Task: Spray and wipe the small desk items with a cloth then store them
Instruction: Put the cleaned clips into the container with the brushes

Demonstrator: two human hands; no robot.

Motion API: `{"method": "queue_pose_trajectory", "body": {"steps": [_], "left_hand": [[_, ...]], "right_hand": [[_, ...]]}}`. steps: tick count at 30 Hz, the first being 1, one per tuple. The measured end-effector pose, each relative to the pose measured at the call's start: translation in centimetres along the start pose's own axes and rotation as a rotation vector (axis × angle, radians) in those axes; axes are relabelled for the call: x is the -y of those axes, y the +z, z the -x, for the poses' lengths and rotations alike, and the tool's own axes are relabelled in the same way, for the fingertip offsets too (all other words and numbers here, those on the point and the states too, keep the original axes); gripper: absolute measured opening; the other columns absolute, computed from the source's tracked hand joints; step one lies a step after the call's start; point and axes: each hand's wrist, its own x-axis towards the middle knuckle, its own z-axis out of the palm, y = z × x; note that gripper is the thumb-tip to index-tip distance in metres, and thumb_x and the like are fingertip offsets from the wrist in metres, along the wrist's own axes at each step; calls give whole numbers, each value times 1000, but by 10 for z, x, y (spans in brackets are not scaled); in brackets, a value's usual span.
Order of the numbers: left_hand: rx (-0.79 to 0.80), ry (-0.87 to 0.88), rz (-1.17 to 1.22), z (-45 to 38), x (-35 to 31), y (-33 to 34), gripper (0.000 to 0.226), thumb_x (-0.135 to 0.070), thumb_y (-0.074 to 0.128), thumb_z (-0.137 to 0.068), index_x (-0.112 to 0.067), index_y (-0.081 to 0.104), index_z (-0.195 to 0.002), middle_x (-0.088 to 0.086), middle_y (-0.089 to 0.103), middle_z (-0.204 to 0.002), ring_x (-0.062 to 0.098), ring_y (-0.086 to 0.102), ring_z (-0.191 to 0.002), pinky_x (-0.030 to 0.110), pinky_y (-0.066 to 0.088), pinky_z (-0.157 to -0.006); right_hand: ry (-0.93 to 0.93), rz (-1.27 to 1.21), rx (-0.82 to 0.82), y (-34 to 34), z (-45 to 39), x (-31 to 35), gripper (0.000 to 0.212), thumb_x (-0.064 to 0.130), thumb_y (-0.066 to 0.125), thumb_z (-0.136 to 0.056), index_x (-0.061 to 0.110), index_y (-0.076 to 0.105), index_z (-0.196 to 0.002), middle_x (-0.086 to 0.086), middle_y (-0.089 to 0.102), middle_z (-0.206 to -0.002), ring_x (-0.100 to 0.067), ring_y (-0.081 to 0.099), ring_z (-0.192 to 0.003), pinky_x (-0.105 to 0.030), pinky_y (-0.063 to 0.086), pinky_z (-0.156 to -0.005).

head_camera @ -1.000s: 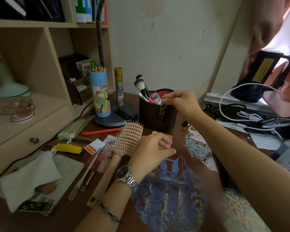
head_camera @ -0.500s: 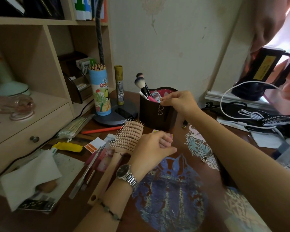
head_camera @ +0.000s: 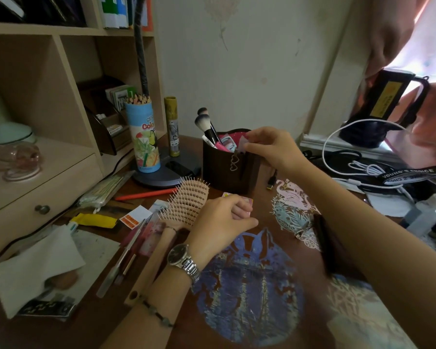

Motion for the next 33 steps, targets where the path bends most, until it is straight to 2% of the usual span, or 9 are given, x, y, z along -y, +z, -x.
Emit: {"method": "queue_pose_trajectory", "body": {"steps": [6,9,12,15,18,22,25,28,33], "left_hand": [[22,-5,-1,0,-1,2,20,-37,76,-73,-31,67,-91,-15,68,-79,-2,63,-75,25,56,-76],[29,-8,-22,2,-1,3,20,-36,77,-73,-30,68,-90,-15,68,-78,-4,63,-73,16,54,-72],[36,-14,-24,3,-1,4,20,-34,78,-73,-28,68,-89,-14,68,-79,-3,63,-73,13,52,-70],[40,-25,-30,4,-1,5,21,-32,78,-73,-26,69,-90,-13,68,-79,-1,64,-74,17,53,-72],[38,-23,-47,4,0,6,21,-32,79,-72,-26,69,-89,-13,69,-78,-1,64,-74,16,53,-70],[43,-31,-70,5,1,6,20,-32,79,-73,-25,69,-89,-12,69,-79,1,64,-74,16,53,-70],[43,-28,-72,5,1,6,21,-31,79,-73,-23,70,-89,-12,69,-79,1,64,-74,18,54,-71],[43,-25,-89,5,2,6,21,-31,78,-73,-23,69,-90,-13,69,-79,0,64,-74,15,52,-68],[41,-28,-98,4,2,6,21,-33,78,-73,-25,69,-91,-13,69,-78,-2,64,-72,10,50,-65]], "right_hand": [[-75,207,-36,-39,28,-8,26,22,69,-84,17,67,-110,6,66,-100,-8,59,-94,-18,47,-77],[-92,282,3,-54,46,-15,21,18,72,-82,17,69,-103,5,68,-93,-3,61,-84,-17,46,-77],[-66,310,92,-65,64,-24,18,14,75,-79,18,71,-96,7,71,-85,-4,66,-79,-22,51,-78],[-62,375,217,-74,80,-34,15,16,76,-78,23,70,-91,25,64,-74,14,58,-70,-8,40,-66],[-65,500,375,-78,90,-52,19,18,77,-77,24,73,-94,16,69,-93,16,53,-79,-3,36,-69],[-9,541,504,-77,99,-67,23,21,78,-76,25,73,-98,11,70,-102,3,58,-91,-12,41,-80],[-32,584,559,-75,103,-70,24,23,77,-77,23,73,-101,12,65,-99,4,53,-86,-8,37,-80],[-38,565,567,-73,104,-73,22,22,78,-77,23,74,-99,13,61,-93,2,53,-85,-21,44,-81],[-44,554,569,-70,103,-74,19,25,79,-75,25,74,-93,13,62,-93,-2,55,-89,-22,45,-81]]}}
